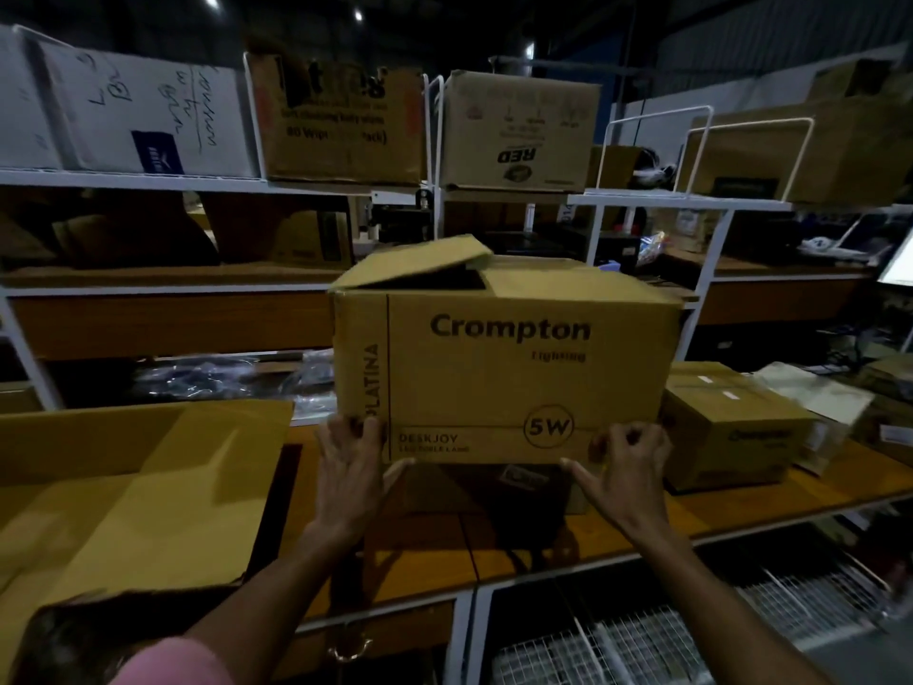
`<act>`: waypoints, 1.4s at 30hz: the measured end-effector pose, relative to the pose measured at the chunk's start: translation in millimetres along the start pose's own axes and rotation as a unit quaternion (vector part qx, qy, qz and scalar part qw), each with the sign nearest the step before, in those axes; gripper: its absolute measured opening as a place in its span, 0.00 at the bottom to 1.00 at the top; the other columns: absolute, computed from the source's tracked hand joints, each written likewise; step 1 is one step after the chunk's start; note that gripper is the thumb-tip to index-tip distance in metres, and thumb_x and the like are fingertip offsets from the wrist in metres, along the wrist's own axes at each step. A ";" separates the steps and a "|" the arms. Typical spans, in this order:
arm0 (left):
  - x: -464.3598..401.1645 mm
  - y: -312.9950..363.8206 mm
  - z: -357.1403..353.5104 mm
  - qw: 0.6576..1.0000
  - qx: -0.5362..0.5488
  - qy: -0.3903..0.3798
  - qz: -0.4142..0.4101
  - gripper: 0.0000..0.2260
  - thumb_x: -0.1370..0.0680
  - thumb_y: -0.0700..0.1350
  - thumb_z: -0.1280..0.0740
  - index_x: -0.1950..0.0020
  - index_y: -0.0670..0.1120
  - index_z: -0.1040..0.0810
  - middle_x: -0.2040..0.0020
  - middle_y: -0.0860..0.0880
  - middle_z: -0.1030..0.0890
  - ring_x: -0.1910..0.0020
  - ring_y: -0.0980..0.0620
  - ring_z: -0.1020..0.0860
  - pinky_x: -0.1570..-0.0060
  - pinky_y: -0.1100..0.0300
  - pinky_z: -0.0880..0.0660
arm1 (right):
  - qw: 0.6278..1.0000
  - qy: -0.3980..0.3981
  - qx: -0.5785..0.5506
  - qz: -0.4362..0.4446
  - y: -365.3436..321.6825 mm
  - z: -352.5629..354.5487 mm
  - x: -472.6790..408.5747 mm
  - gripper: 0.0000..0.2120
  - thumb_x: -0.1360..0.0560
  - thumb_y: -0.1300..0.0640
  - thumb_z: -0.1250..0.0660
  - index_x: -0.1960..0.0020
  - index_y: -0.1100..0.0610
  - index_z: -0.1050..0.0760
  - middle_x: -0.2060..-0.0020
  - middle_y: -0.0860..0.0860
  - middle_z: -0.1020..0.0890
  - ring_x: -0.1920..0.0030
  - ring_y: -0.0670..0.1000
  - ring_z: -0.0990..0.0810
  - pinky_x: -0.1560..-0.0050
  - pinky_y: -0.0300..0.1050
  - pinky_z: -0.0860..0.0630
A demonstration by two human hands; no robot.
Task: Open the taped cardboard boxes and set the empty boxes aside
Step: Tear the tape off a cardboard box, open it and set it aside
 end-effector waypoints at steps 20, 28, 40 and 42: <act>-28.6 85.6 36.4 0.973 -0.121 0.117 -0.158 0.38 0.28 0.62 0.26 0.23 0.51 0.36 0.27 0.41 0.38 0.28 0.37 0.39 0.33 0.40 0.39 | 0.991 0.099 0.013 0.093 -90.8 18.5 -1.7 0.26 0.28 0.55 0.24 0.35 0.56 0.31 0.31 0.60 0.36 0.22 0.69 0.47 0.31 0.75 0.34; -71.9 142.7 67.8 0.960 -0.082 0.083 -0.255 0.28 0.18 0.56 0.39 0.24 0.41 0.34 0.25 0.38 0.32 0.25 0.37 0.36 0.25 0.42 0.38 | 0.953 0.094 -0.054 0.284 -219.7 63.9 -56.6 0.11 0.19 0.55 0.38 0.44 0.61 0.23 0.48 0.58 0.23 0.50 0.55 0.23 0.50 0.49 0.22; -121.4 92.7 103.3 0.973 -0.192 0.056 -0.112 0.33 0.19 0.65 0.49 0.23 0.43 0.32 0.19 0.39 0.39 0.18 0.36 0.54 0.27 0.26 0.47 | 0.967 -0.062 -0.013 0.248 -252.3 19.9 -119.1 0.16 0.18 0.45 0.42 0.42 0.50 0.19 0.48 0.51 0.20 0.48 0.50 0.30 0.48 0.52 0.30; -129.9 72.4 102.5 0.977 -0.209 0.012 -0.050 0.34 0.19 0.67 0.52 0.24 0.46 0.32 0.19 0.41 0.39 0.18 0.38 0.53 0.30 0.22 0.50 | 0.965 -0.063 -0.013 0.255 -252.4 17.1 -118.1 0.17 0.18 0.45 0.41 0.41 0.50 0.18 0.48 0.50 0.20 0.49 0.48 0.32 0.48 0.50 0.32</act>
Point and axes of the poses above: each hand's wrist, its own x-axis away from the middle knuckle, its own z-axis out of the back of the hand, y = z × x, the point moved 9 cm from there along -x, towards the middle knuckle
